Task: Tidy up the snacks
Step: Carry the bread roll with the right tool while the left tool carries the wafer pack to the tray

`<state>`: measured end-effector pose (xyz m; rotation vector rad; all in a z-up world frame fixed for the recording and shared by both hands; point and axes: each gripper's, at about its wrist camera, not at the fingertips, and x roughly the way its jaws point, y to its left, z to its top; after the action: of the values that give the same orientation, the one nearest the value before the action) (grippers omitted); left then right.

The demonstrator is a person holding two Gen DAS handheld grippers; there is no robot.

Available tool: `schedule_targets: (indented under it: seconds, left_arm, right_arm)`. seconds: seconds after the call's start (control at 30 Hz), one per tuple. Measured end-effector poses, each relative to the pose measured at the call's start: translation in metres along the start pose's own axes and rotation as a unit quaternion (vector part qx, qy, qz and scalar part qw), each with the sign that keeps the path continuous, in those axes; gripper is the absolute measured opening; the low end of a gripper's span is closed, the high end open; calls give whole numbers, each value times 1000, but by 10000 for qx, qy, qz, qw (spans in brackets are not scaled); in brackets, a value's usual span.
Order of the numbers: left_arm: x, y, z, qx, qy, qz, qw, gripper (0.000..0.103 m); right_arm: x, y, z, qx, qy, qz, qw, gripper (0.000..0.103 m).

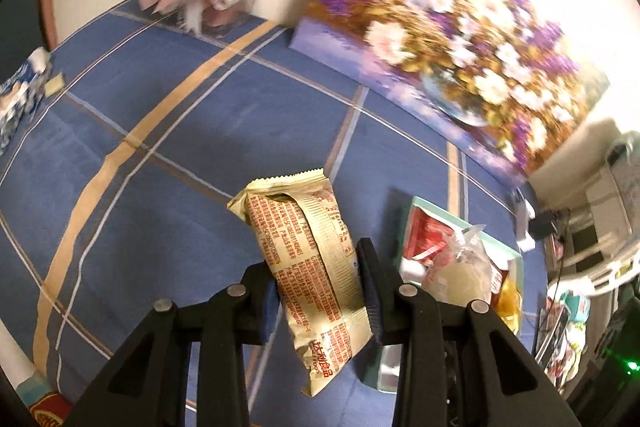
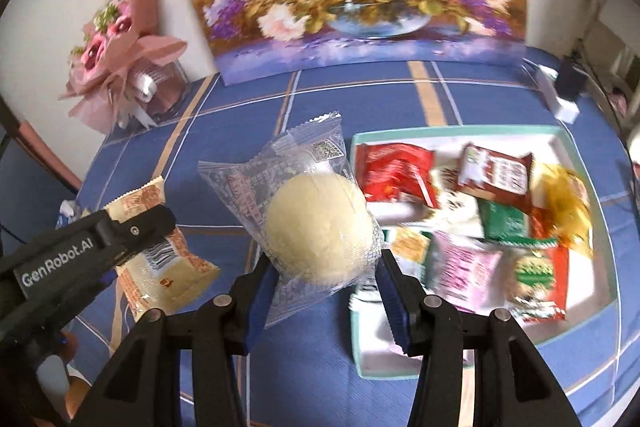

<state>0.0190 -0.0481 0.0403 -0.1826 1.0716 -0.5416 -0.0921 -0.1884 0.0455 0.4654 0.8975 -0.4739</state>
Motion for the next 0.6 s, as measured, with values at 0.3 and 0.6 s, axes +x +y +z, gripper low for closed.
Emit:
schedule_targets:
  seconds: [0.3,0.6]
  left_arm:
    - [14,-65,-20,768,196,-350,9962,37]
    - [35,-134,-33,1580,328,-801,9836,37]
  right_arm:
    - [-9,-80,-4,764,-45,-564,9955,53]
    - [-10,-149,-3,1432,-46,-965,9850,53]
